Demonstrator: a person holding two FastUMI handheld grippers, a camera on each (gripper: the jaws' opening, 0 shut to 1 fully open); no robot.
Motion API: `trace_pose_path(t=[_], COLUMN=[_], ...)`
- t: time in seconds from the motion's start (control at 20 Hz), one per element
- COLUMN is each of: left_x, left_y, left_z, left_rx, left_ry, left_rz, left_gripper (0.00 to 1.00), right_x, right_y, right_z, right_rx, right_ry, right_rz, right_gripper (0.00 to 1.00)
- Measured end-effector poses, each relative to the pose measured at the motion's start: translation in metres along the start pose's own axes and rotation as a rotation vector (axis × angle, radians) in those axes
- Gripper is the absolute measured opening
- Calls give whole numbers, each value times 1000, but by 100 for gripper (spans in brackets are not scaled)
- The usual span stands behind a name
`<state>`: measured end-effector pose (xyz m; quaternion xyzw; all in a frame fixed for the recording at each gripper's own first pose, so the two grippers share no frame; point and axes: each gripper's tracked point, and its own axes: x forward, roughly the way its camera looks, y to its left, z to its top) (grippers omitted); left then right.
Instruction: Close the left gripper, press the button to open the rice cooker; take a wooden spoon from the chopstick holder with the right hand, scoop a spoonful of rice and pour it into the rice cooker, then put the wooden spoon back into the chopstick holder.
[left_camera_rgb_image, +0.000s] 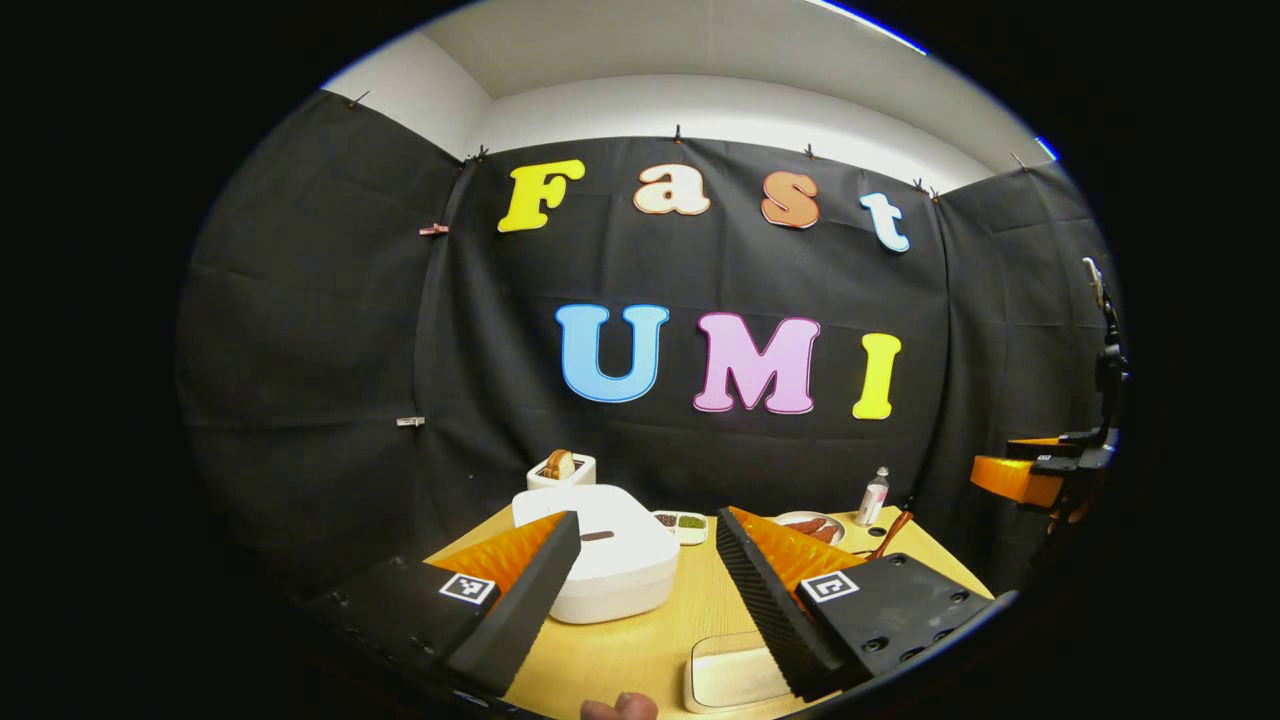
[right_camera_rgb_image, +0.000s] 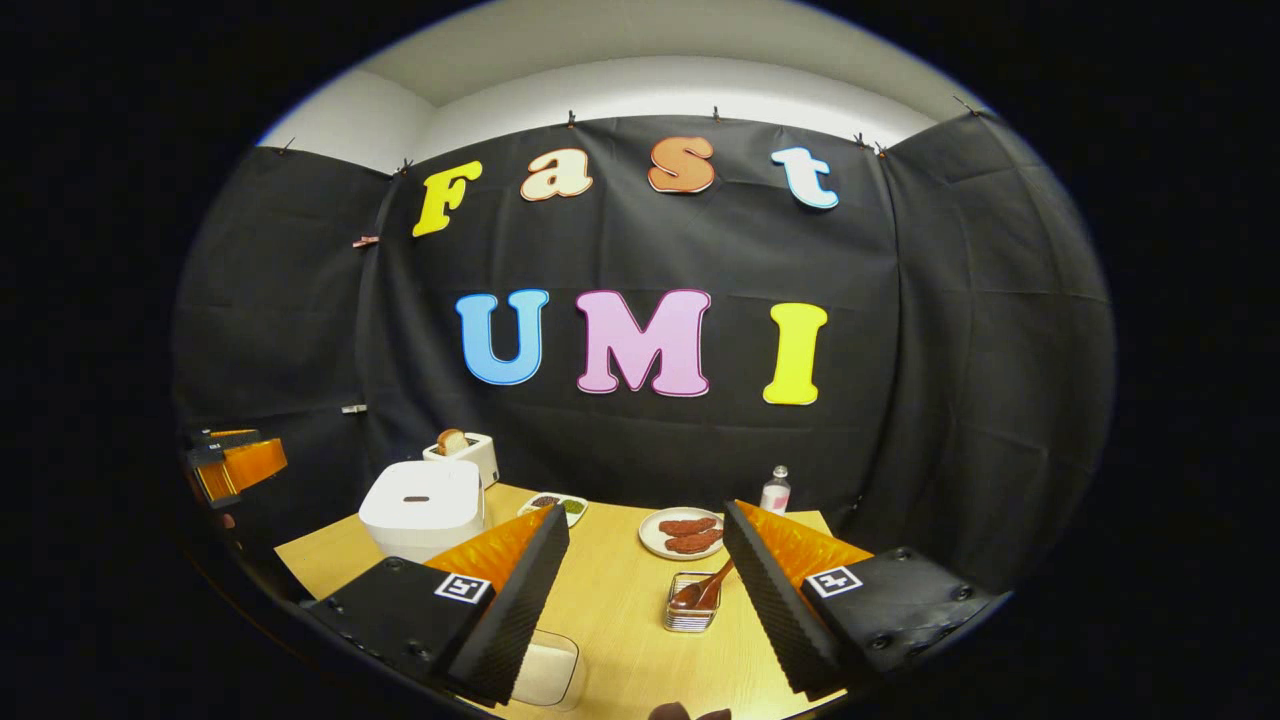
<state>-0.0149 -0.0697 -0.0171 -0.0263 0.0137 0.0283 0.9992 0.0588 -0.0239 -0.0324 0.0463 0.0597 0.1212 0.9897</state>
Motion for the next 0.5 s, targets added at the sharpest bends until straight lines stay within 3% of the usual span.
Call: trace_pose_path(t=[0.5], left_x=[-2], left_y=[-10], left_z=[1], left_rx=[11], left_ry=[-8], left_rz=[-34], left_gripper=[95], right_x=[-18], right_y=[-10], right_z=[11], right_rx=[8], right_ry=[-41], right_rz=[-41], right_gripper=[98])
